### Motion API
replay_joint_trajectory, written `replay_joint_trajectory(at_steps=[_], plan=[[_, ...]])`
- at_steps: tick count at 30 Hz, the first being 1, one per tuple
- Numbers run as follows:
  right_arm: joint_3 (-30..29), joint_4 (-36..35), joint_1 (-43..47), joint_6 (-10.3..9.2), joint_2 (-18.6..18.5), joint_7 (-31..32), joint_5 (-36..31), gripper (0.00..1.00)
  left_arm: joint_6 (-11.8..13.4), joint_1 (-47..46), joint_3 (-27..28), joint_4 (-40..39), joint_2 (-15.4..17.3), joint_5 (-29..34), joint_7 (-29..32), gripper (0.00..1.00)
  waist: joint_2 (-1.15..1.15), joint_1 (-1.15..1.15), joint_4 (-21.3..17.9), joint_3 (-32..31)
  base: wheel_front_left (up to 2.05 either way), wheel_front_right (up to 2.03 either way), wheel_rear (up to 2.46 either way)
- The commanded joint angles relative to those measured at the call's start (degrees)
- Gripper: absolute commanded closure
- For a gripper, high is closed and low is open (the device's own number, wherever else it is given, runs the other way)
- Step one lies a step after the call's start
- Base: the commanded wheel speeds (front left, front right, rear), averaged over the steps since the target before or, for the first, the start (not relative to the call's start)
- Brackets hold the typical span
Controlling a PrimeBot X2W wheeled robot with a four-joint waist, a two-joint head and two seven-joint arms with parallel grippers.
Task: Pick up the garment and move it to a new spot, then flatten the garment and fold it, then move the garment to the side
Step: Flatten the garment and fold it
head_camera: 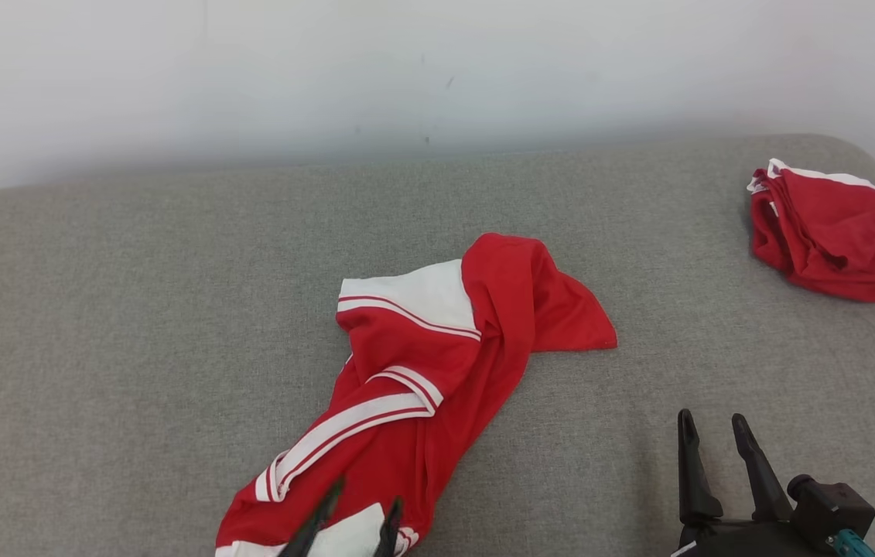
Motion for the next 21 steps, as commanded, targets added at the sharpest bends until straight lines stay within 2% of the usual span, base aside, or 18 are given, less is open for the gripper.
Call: replay_joint_trajectory(at_steps=[1, 5, 11, 21], plan=[[-0.04, 0.09, 0.47, -0.16, 0.14, -0.26, -0.07, 0.0, -0.1, 0.75, 0.86, -1.93, 0.04, 1.02, -0.19, 0.0, 0.0, 0.0, -0.18, -0.32, 0.0, 0.0, 0.0], [0.29, 0.31, 0.31, -0.16, 0.14, -0.26, 0.37, 0.0, -0.24, -1.2, 2.58, -3.7, 1.15, 1.81, -0.19, 0.0, 0.0, 0.0, -0.83, -0.54, 0.0, 0.0, 0.0], [1.02, 0.68, -0.18, -0.16, 0.13, -0.26, 1.35, 0.0, -0.44, -6.68, 3.61, -0.14, 2.91, 2.18, -0.19, 0.0, 0.0, 0.0, -3.3, -0.04, 0.0, 0.0, 0.0], [1.46, 1.01, -1.41, -0.16, 0.15, -0.26, 2.41, 0.0, -0.4, -14.76, -0.91, 10.08, 5.15, -0.48, -0.16, 0.0, 0.0, 0.0, -8.41, 2.99, 0.0, 0.0, 0.0]])
